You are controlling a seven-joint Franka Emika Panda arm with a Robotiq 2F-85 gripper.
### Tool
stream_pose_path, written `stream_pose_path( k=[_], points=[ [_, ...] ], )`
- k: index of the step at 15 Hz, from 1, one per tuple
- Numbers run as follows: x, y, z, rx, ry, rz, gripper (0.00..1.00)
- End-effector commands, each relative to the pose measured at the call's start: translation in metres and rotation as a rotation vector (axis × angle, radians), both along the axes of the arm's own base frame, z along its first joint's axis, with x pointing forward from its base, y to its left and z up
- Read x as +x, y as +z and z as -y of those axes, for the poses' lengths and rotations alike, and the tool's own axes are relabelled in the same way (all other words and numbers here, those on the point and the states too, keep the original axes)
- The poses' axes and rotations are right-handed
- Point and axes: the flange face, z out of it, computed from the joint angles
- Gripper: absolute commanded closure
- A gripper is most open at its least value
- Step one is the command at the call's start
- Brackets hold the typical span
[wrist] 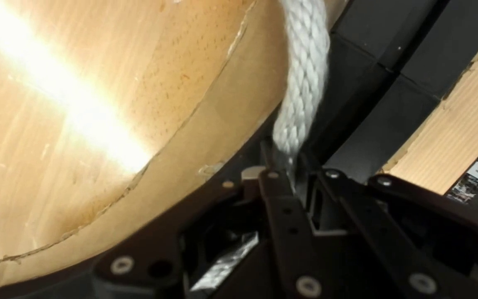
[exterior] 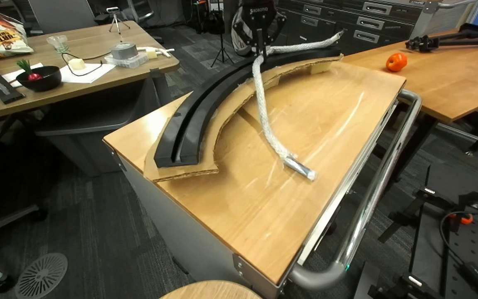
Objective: Put the white rope on the cardboard
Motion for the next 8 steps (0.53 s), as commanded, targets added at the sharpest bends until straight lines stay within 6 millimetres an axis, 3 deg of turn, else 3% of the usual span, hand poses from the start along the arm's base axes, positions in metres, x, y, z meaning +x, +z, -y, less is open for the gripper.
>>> stream_pose_path(
  k=[1, 8],
  points=[
    [0.0085, 0.0058, -0.0011, 0.022, -0.031, 0.016, 0.97],
    [0.0075, 0.0156, -0.0063, 0.085, -0.062, 0.051, 0.97]
  ],
)
